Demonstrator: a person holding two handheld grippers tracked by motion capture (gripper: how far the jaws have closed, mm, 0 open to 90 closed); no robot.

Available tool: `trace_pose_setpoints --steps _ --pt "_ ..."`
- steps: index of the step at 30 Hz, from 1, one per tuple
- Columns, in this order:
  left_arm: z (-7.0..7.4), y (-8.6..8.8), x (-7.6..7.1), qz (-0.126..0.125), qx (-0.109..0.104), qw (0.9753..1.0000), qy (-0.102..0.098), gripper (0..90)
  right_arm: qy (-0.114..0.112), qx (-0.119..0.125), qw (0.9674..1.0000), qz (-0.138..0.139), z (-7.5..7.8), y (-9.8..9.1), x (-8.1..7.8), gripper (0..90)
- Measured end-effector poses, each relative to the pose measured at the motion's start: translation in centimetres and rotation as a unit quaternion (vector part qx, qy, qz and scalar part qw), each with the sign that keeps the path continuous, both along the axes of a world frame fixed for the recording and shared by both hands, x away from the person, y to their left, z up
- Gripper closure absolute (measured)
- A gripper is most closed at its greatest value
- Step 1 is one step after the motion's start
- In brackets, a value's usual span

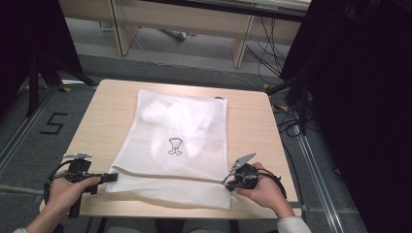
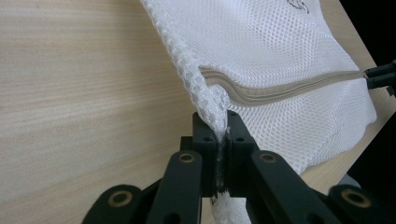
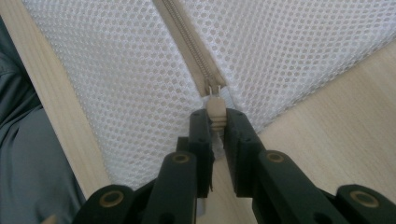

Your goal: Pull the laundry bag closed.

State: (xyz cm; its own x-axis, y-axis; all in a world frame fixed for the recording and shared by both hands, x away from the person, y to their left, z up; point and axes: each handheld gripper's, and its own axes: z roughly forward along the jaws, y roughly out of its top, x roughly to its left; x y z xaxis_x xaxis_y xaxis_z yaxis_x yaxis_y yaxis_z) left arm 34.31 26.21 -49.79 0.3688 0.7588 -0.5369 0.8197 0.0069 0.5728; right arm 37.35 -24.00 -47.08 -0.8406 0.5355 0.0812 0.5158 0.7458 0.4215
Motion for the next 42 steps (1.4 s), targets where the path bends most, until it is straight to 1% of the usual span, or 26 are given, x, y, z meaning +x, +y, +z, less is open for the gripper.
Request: trace_pose_setpoints --steps 2,3,4,6,9,12,17,18,20,21,22,23,26,27,30,31,32,33,34,35,37,38,39,40,41,42 --pt "0.0 -0.1 0.0 -0.004 0.006 1.0000 0.003 84.3 -0.001 -0.001 1.0000 0.001 -0.2 0.2 -0.1 82.3" --pt "-0.1 -0.1 0.0 -0.003 0.011 0.9999 0.000 84.0 -0.009 -0.002 0.9999 0.013 -0.2 0.2 0.1 82.3" --pt "-0.1 -0.1 0.0 -0.007 0.010 0.9999 0.006 83.7 -0.006 -0.005 1.0000 0.005 -0.2 0.2 0.0 82.2" --pt "-0.3 -0.2 0.0 -0.002 0.018 0.9998 0.003 83.0 -0.006 -0.005 1.0000 0.006 -0.3 0.3 0.1 82.1" --pt "-0.3 -0.2 0.1 -0.012 0.025 0.9995 0.012 81.9 -0.007 -0.002 0.9999 0.011 -0.4 0.3 0.1 81.7" --pt "-0.5 -0.4 0.0 -0.017 0.041 0.9989 0.017 79.4 -0.004 -0.002 1.0000 0.002 -0.4 0.4 0.0 80.0" --pt "-0.4 -0.4 0.0 -0.020 0.055 0.9983 0.010 70.9 -0.014 0.011 0.9998 -0.003 -0.3 0.3 0.1 72.6" --pt "-0.4 -0.3 0.0 -0.020 0.056 0.9982 0.006 66.9 -0.015 0.017 0.9997 -0.007 -0.2 0.3 0.1 69.8" --pt "-0.2 -0.2 -0.2 -0.018 0.059 0.9981 -0.004 60.5 -0.033 0.023 0.9991 -0.014 -0.2 0.3 0.1 68.6" --pt "-0.1 -0.1 -0.2 -0.013 0.060 0.9980 -0.012 58.0 -0.031 0.030 0.9987 -0.025 -0.1 0.4 -0.1 68.4" --pt "0.1 0.0 -0.3 -0.010 0.062 0.9978 -0.020 55.4 -0.048 0.042 0.9979 -0.011 -0.1 0.3 0.2 67.6" --pt "0.2 0.2 -0.4 -0.011 0.068 0.9972 -0.027 52.7 -0.045 0.056 0.9966 -0.042 0.1 0.4 -0.2 67.0" --pt "0.5 0.4 -0.5 0.012 0.057 0.9970 -0.050 46.4 -0.092 0.087 0.9903 -0.056 0.5 0.0 0.1 64.6" --pt "0.6 0.7 -0.5 0.010 0.066 0.9964 -0.053 44.4 -0.097 0.093 0.9883 -0.072 0.6 -0.1 0.0 63.7" --pt "0.6 0.5 -0.5 0.032 0.058 0.9959 -0.061 38.4 -0.115 0.107 0.9817 -0.108 0.7 -0.4 0.2 62.3" --pt "0.6 0.5 -0.5 0.035 0.058 0.9958 -0.061 36.9 -0.125 0.113 0.9794 -0.111 0.6 -0.5 0.4 62.0" --pt "0.7 0.5 -0.5 0.038 0.058 0.9956 -0.064 35.7 -0.121 0.109 0.9792 -0.121 0.6 -0.7 0.4 61.9" --pt "0.7 0.5 -0.5 0.039 0.060 0.9952 -0.066 34.7 -0.115 0.100 0.9807 -0.123 0.7 -0.9 0.5 61.7" --pt "0.7 0.6 -0.5 0.037 0.061 0.9953 -0.065 34.1 -0.123 0.111 0.9766 -0.137 0.4 -0.8 0.5 61.6" --pt "0.8 0.6 -0.5 0.040 0.064 0.9948 -0.069 33.8 -0.116 0.104 0.9781 -0.138 0.5 -1.0 0.6 61.4" --pt "0.8 0.6 -0.5 0.040 0.068 0.9942 -0.073 33.3 -0.120 0.109 0.9748 -0.153 0.3 -1.2 0.8 61.1" --pt "0.9 0.6 -0.5 0.032 0.074 0.9942 -0.072 33.3 -0.110 0.104 0.9764 -0.154 0.4 -1.4 0.8 60.7" --pt "0.8 0.4 -0.5 0.040 0.065 0.9941 -0.077 33.5 -0.116 0.118 0.9724 -0.165 0.1 -1.3 0.9 60.5" --pt "0.9 0.4 -0.5 0.036 0.066 0.9942 -0.076 33.7 -0.103 0.110 0.9746 -0.166 0.4 -1.4 0.8 60.3" --pt "1.0 0.6 -0.6 0.027 0.080 0.9936 -0.076 34.0 -0.111 0.121 0.9716 -0.170 0.1 -1.3 0.9 60.2" --pt "1.0 0.6 -0.6 0.021 0.081 0.9937 -0.075 34.1 -0.109 0.118 0.9723 -0.171 0.1 -1.3 0.9 60.1"
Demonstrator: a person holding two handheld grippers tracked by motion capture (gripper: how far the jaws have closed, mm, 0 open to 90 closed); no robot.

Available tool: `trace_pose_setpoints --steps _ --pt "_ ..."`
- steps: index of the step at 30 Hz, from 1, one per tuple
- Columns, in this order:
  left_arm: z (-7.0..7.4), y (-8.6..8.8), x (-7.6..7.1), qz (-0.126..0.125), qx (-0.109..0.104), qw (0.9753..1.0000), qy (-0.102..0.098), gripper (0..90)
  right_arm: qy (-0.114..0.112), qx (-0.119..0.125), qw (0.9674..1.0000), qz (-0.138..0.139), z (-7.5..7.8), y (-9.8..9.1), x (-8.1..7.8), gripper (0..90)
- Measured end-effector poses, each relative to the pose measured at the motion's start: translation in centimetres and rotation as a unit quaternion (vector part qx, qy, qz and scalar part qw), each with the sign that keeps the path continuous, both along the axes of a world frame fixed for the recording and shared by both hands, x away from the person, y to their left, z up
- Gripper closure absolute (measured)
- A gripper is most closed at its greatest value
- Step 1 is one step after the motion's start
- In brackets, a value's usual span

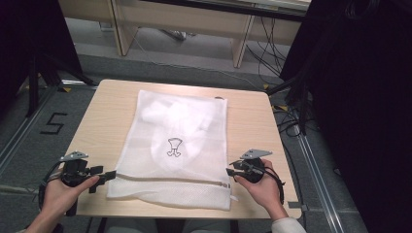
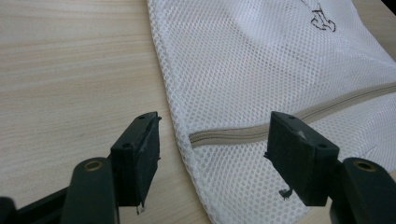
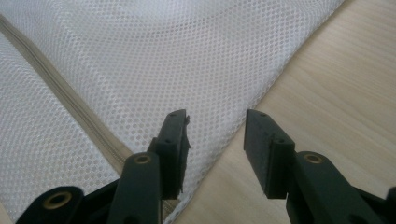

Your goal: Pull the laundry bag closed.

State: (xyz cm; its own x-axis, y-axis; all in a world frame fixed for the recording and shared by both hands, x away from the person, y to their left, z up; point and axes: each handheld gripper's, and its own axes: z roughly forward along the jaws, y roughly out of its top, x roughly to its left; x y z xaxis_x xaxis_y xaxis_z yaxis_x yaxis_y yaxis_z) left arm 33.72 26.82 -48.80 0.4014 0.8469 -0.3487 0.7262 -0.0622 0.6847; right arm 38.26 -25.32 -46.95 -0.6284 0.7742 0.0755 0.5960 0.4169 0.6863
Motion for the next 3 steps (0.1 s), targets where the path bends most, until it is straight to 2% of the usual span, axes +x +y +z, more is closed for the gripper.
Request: trace_pose_setpoints --steps 1,2,3 --pt "-0.05 -0.27 -0.01 0.008 -0.014 0.9999 -0.003 34.2 -0.011 -0.006 0.9999 0.004 -0.15 -0.07 0.11 59.9" --pt "-0.05 -0.27 -0.01 0.003 -0.015 0.9999 -0.005 34.2 0.002 -0.011 0.9999 0.008 0.07 -0.15 0.09 59.7" --pt "-0.02 -0.31 -0.03 0.001 -0.014 0.9999 -0.006 34.2 -0.004 -0.008 0.9999 0.004 -0.09 -0.08 0.12 59.5"
